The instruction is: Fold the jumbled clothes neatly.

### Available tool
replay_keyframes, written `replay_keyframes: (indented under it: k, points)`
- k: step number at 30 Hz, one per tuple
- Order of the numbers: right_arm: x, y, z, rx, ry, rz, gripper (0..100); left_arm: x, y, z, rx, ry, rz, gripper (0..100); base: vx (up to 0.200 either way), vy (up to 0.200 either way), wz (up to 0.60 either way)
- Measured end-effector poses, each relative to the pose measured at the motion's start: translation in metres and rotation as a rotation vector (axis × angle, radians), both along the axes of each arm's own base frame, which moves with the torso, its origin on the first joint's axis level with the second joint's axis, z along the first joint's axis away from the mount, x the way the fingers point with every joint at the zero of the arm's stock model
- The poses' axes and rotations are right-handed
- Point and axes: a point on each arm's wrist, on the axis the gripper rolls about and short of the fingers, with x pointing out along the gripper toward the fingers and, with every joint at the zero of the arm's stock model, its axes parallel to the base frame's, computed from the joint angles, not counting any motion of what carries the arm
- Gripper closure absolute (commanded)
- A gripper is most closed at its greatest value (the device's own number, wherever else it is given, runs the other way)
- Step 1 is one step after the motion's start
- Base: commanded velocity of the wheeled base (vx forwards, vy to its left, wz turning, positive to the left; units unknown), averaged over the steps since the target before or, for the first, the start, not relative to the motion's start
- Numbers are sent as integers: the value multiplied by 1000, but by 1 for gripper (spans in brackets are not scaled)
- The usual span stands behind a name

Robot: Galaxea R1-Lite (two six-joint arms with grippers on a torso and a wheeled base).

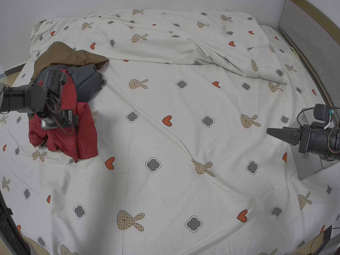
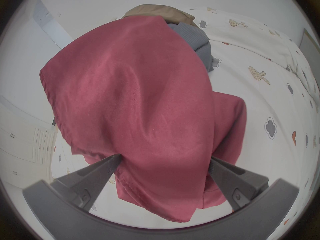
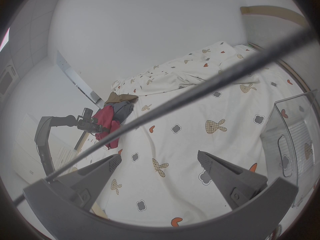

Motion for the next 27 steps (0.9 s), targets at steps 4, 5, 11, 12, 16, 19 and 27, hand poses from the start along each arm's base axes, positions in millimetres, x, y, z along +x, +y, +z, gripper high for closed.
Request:
replay_keyframes:
  k: [4, 5, 11, 12, 16, 19, 27]
  points:
    - [0, 0, 0, -1, 0, 2, 0, 7, 3, -4, 22, 4, -12, 100, 0, 0, 0]
    - [0, 0, 0, -1, -1, 1, 0, 8, 3, -5, 24, -3, -13, 100, 0, 0, 0]
    - [-1, 0, 1, 0, -5, 2, 0, 11, 2, -6, 27, -16, -20, 100, 0, 0, 0]
    - [-1, 0, 1, 1, -5, 2, 0, 10, 0, -5, 26, -18, -26, 100, 0, 0, 0]
    - [-2, 0, 1, 1, -7, 2, 0, 1, -14, 8, 19, -43, -63, 100, 0, 0, 0]
    - [-2, 0, 1, 1, -8, 5, 0, -11, -33, 22, 8, -77, -118, 100, 0, 0, 0]
    - [-2, 2, 2, 1, -8, 12, 0, -73, -120, 78, -67, -206, -412, 100, 0, 0, 0]
